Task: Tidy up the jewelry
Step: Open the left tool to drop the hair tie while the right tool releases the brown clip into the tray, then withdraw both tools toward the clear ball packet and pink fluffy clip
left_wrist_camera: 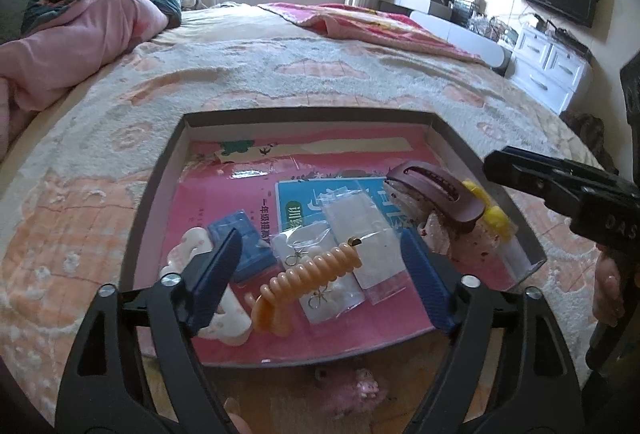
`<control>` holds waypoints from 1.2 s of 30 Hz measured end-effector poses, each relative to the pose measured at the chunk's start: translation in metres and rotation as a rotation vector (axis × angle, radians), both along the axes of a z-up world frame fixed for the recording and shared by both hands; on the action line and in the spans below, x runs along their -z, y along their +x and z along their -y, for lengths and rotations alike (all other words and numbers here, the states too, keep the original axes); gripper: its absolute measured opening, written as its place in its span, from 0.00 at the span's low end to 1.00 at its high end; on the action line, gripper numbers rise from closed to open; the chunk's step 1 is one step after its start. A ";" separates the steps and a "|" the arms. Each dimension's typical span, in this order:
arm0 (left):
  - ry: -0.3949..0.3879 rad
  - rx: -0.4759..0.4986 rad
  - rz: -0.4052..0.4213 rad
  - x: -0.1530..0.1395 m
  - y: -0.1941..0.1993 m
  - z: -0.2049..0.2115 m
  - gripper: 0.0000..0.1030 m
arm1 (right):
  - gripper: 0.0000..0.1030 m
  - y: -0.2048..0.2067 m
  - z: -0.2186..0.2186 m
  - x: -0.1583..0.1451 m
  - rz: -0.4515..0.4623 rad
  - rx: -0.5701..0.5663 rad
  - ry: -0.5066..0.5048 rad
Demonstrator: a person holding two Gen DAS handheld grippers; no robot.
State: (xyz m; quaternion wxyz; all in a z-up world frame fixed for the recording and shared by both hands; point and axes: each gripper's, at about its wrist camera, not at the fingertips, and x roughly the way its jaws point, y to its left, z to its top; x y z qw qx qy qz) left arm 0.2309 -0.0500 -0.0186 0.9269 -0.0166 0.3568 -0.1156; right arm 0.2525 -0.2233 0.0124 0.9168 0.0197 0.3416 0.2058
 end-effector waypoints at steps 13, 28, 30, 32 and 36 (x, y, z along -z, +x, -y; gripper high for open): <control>-0.022 -0.080 0.033 -0.013 -0.034 -0.028 0.89 | 0.65 -0.053 -0.003 -0.003 0.063 -0.029 -0.037; 0.001 -0.156 0.054 -0.019 -0.071 -0.062 0.89 | 0.68 -0.092 -0.037 0.001 0.076 -0.121 -0.053; -0.001 -0.161 0.053 -0.018 -0.075 -0.065 0.89 | 0.68 -0.095 -0.043 0.002 0.078 -0.133 -0.065; 0.003 -0.166 0.051 -0.017 -0.077 -0.069 0.89 | 0.68 -0.099 -0.049 0.005 0.077 -0.143 -0.068; 0.010 -0.178 0.049 -0.014 -0.081 -0.076 0.89 | 0.68 -0.101 -0.059 0.011 0.062 -0.162 -0.071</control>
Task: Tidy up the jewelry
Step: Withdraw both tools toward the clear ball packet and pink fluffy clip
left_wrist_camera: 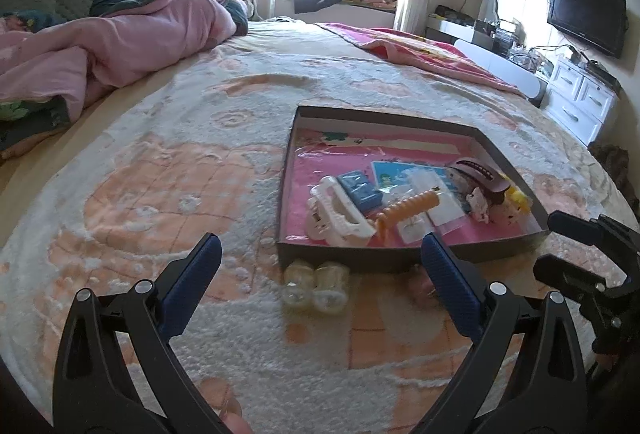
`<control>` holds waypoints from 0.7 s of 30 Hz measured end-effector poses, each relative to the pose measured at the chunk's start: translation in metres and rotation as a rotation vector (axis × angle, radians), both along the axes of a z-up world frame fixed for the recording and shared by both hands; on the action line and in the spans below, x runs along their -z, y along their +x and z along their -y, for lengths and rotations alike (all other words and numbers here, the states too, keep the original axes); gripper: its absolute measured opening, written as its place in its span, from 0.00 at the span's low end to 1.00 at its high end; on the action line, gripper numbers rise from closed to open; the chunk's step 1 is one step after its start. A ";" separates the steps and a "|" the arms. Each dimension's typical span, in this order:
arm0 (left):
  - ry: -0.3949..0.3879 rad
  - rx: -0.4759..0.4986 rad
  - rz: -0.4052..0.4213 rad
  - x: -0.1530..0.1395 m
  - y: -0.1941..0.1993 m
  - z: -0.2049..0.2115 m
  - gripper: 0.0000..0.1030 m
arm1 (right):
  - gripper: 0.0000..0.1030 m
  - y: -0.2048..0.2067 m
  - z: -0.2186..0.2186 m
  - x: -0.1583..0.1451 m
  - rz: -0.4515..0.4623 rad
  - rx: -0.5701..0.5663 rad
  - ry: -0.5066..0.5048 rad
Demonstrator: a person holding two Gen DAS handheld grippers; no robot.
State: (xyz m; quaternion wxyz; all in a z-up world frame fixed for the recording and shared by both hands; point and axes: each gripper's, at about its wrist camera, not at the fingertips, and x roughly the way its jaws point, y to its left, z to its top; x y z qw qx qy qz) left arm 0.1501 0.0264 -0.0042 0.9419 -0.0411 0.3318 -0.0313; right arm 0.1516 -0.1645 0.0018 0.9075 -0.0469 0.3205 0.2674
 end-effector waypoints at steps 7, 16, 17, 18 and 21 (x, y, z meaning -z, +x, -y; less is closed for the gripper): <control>-0.002 -0.028 -0.028 0.011 -0.005 -0.018 0.89 | 0.68 -0.002 -0.017 0.014 -0.022 -0.030 -0.021; -0.025 -0.052 -0.060 0.024 -0.005 -0.040 0.89 | 0.68 0.003 -0.040 0.030 -0.041 -0.067 -0.054; -0.029 -0.053 -0.065 0.026 -0.005 -0.042 0.89 | 0.68 0.004 -0.043 0.032 -0.042 -0.070 -0.058; -0.032 -0.054 -0.069 0.027 -0.003 -0.044 0.89 | 0.68 0.005 -0.045 0.034 -0.043 -0.071 -0.061; -0.050 -0.053 -0.082 0.031 -0.002 -0.050 0.89 | 0.68 0.009 -0.050 0.038 -0.045 -0.078 -0.074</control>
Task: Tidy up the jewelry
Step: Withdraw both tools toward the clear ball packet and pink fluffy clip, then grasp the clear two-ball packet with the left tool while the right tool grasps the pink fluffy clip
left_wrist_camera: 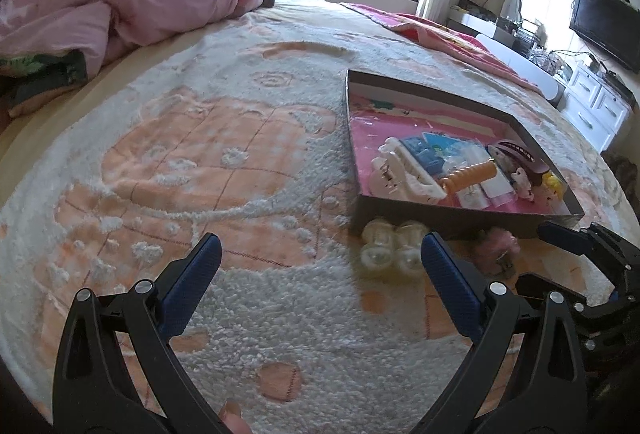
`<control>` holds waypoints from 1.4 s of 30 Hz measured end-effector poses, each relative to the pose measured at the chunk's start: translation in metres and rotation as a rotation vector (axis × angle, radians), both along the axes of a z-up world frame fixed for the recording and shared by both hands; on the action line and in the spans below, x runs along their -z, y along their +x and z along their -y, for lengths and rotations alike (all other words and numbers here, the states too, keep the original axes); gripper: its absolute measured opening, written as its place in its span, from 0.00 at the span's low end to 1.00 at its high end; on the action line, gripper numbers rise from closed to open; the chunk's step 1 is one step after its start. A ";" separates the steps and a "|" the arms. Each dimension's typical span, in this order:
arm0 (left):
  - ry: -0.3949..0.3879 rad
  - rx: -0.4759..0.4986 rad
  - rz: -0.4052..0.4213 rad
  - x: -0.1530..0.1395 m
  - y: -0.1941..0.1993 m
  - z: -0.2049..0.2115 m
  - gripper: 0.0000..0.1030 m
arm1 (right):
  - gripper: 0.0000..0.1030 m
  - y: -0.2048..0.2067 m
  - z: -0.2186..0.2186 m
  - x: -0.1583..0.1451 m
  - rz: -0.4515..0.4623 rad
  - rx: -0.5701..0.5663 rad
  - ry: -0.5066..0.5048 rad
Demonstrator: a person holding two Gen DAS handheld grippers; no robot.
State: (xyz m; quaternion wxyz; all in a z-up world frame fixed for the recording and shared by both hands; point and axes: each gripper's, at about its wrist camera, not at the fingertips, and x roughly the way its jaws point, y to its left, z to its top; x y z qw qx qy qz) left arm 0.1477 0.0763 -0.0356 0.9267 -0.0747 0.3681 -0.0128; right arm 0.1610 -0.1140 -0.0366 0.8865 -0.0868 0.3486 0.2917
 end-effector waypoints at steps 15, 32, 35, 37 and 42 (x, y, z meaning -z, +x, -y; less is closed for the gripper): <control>-0.075 0.104 -0.034 0.013 0.008 0.006 0.78 | 0.50 0.018 -0.022 0.016 -0.047 -0.029 -0.040; -0.081 0.182 -0.066 0.023 0.024 0.032 0.35 | 0.27 0.009 -0.004 0.008 -0.040 -0.011 0.011; -0.072 0.188 -0.062 0.022 0.022 0.034 0.35 | 0.27 0.006 -0.001 0.008 -0.044 -0.009 0.020; -0.070 0.184 -0.062 0.022 0.021 0.034 0.35 | 0.27 0.004 0.000 0.009 -0.051 -0.005 0.021; -0.067 0.187 -0.053 0.016 0.014 0.037 0.35 | 0.27 -0.002 0.008 0.006 -0.050 0.007 0.032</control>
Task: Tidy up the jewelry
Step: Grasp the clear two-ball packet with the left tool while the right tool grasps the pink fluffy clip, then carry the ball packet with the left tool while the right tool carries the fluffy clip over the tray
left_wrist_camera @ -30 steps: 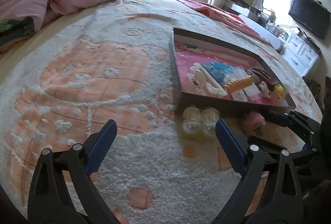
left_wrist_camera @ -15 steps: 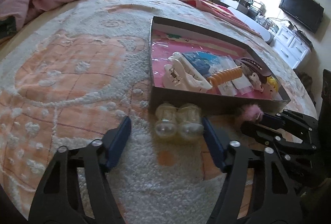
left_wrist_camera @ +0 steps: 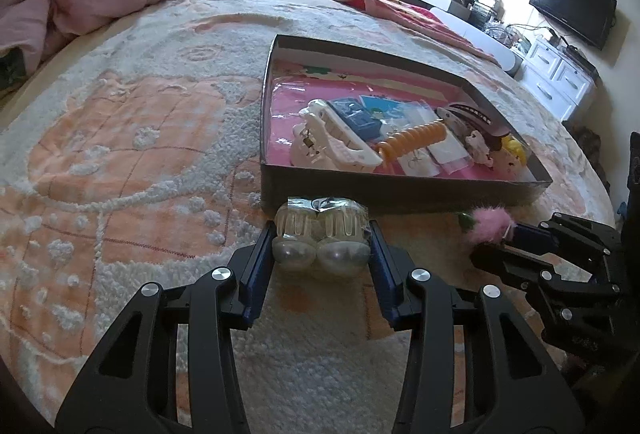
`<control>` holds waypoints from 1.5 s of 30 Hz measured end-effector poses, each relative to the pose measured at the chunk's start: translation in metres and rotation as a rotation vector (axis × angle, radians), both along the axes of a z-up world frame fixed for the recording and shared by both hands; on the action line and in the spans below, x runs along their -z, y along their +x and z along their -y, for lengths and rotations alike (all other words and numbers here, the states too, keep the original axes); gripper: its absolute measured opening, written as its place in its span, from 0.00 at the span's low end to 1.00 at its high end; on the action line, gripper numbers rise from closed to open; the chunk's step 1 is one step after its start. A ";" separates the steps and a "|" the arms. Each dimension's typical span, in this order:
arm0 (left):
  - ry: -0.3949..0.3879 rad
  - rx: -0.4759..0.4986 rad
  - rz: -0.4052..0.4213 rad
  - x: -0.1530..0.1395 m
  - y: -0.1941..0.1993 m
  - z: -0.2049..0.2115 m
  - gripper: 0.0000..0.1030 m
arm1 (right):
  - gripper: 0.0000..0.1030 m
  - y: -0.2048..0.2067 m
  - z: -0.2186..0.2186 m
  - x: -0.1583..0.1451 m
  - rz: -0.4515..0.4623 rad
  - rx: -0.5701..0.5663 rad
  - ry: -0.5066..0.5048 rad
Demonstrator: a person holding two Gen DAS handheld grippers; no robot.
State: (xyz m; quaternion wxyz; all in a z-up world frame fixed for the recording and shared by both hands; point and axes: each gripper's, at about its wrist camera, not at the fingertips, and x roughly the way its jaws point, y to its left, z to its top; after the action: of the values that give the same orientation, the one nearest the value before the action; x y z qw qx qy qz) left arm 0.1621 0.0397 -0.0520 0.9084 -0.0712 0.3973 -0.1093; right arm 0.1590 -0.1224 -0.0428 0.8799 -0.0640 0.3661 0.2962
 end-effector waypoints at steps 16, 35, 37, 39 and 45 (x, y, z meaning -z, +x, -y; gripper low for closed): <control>0.020 0.035 0.057 -0.029 -0.011 0.028 0.35 | 0.27 -0.003 0.053 -0.027 0.047 0.111 0.063; 0.031 0.076 0.101 -0.051 0.009 0.065 0.35 | 0.26 0.014 0.091 -0.045 0.100 0.211 0.075; 0.031 0.080 0.106 -0.052 0.013 0.069 0.35 | 0.26 0.017 0.093 -0.046 0.103 0.215 0.077; 0.030 0.085 0.110 -0.054 0.018 0.072 0.35 | 0.27 0.019 0.096 -0.046 0.106 0.220 0.076; 0.022 0.094 0.120 -0.055 0.032 0.082 0.35 | 0.26 0.031 0.100 -0.046 0.106 0.238 0.071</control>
State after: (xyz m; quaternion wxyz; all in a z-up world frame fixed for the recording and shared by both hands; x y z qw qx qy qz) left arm 0.1944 -0.0421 0.0032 0.9251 -0.0359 0.3462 -0.1517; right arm 0.1897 -0.2227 0.0027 0.9286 -0.0046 0.3133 0.1988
